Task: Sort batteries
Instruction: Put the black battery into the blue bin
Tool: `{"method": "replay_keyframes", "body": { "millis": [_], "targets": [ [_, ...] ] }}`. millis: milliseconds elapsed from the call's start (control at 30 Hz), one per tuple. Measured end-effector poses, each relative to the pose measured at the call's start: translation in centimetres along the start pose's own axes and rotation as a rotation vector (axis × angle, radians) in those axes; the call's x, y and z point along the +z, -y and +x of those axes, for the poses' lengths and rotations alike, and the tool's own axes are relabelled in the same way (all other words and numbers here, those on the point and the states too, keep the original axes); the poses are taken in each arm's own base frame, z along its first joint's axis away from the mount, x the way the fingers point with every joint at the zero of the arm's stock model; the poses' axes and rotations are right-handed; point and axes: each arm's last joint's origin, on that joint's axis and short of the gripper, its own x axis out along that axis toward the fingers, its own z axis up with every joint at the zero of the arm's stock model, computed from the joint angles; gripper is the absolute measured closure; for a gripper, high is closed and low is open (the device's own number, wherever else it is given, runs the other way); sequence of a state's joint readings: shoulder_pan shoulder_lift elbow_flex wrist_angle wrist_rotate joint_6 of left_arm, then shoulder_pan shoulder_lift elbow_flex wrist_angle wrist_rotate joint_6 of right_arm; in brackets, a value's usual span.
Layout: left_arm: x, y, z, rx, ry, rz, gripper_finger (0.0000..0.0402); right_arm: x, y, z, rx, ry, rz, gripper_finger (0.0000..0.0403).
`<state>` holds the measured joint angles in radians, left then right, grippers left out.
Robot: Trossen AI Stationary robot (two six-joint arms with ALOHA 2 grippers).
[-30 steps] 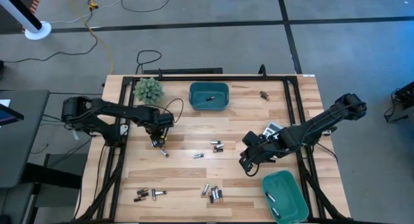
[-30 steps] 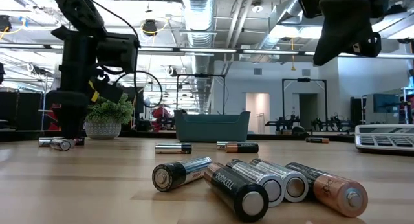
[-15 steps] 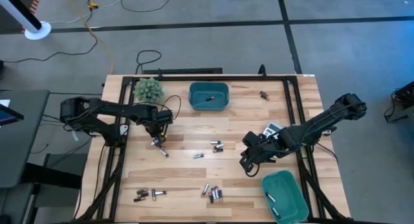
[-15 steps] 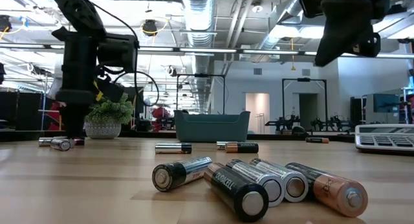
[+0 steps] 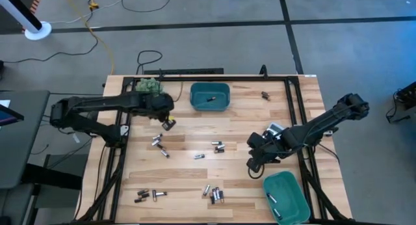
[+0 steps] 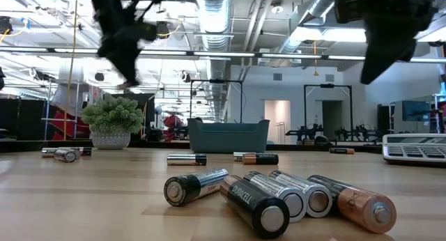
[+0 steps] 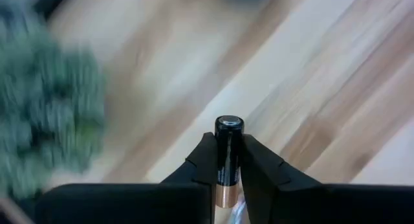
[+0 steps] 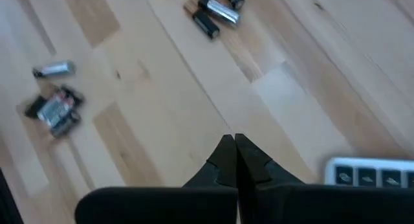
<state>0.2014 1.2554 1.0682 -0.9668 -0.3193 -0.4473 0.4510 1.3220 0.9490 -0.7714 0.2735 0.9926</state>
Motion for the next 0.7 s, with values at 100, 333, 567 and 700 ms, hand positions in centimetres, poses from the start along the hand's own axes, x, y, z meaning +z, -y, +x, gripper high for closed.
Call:
{"method": "replay_keyframes", "body": {
  "millis": [100, 333, 567, 700],
  "targets": [
    [2.0, 1.5, -0.8, 0.010, 0.037, 0.020, 0.0366, -0.5, 0.8, -0.7, 0.020, 0.009, -0.016, 0.0397],
    [6.8, 5.8, 0.4, -0.013, 0.076, 0.121, 0.0366, -2.3, 2.9, -1.8, 0.082, 0.031, -0.015, 0.0397],
    [12.4, 7.5, 3.6, -0.046, 0.135, 0.201, 0.0366, -3.1, 3.1, -1.8, 0.111, 0.035, -0.003, 0.0397],
    [15.3, 7.2, 6.0, -0.070, 0.122, 0.235, 0.0366, -3.1, 2.7, -1.9, 0.143, 0.046, -0.003, 0.0397]
  ]
}}
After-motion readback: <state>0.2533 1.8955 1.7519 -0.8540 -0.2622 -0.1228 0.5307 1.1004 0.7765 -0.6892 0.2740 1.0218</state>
